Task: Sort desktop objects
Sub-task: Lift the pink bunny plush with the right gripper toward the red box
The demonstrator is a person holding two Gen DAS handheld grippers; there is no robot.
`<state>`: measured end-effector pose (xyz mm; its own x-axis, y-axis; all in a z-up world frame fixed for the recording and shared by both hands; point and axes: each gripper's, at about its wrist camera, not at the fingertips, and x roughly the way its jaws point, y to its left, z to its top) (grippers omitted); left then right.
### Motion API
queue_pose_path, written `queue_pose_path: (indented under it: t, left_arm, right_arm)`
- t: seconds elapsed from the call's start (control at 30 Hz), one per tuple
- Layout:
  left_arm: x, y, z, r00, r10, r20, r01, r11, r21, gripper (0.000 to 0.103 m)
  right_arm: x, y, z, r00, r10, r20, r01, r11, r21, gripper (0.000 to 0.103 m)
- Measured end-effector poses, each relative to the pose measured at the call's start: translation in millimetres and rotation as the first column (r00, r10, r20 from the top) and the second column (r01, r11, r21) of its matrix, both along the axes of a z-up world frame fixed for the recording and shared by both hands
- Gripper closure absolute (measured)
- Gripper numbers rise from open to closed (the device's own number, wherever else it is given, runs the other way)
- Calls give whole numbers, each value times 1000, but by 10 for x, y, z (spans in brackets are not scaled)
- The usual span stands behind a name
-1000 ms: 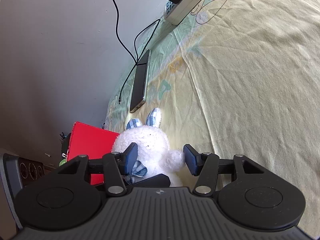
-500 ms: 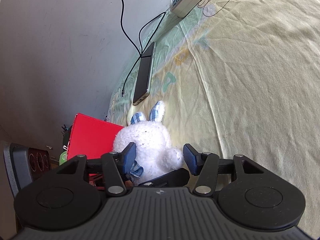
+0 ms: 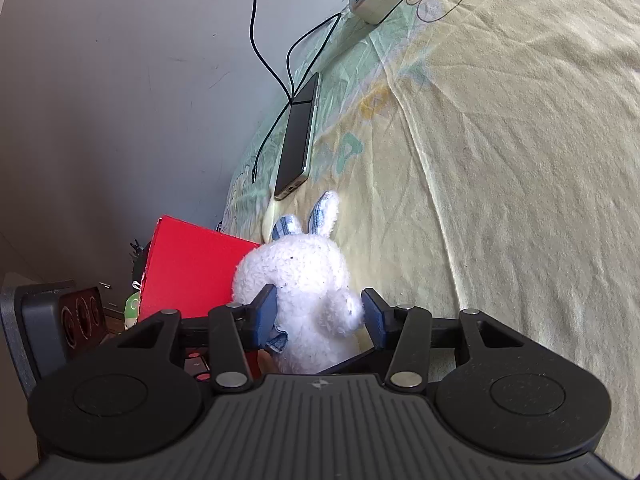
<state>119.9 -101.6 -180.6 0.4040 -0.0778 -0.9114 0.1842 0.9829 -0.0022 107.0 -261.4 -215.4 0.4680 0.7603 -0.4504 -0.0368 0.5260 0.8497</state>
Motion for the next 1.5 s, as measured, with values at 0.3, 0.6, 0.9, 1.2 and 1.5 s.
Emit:
queue_pose_path:
  t: [0.3,0.6,0.9,1.2,1.5]
  left_arm:
    - [20,-12,-6,1000,0,2,0,1000,1,0]
    - [-13,-21,2,1000,0,8,0,1000,10,1]
    - [-119,-2,103,999,0,36,-1,1000,5,20]
    - [-432,-101,241,996,-41,85,39,999,20,24]
    - [-978,-53,495,981,-55,188,49,998,36,24]
  right_arm:
    - [-13,-17,1,1000,-9,-1,9,1000,-6,54]
    - [-40,-6,52,1000,9,10,-9,1000,1,68]
    - [-116,-17,112,1000,17,6,-17,1000,-14,75]
    - [-349,-36,222,999,46,12,-45,998,-35,76]
    - [-725,48,439,992,96,76,-95,995,-15,77]
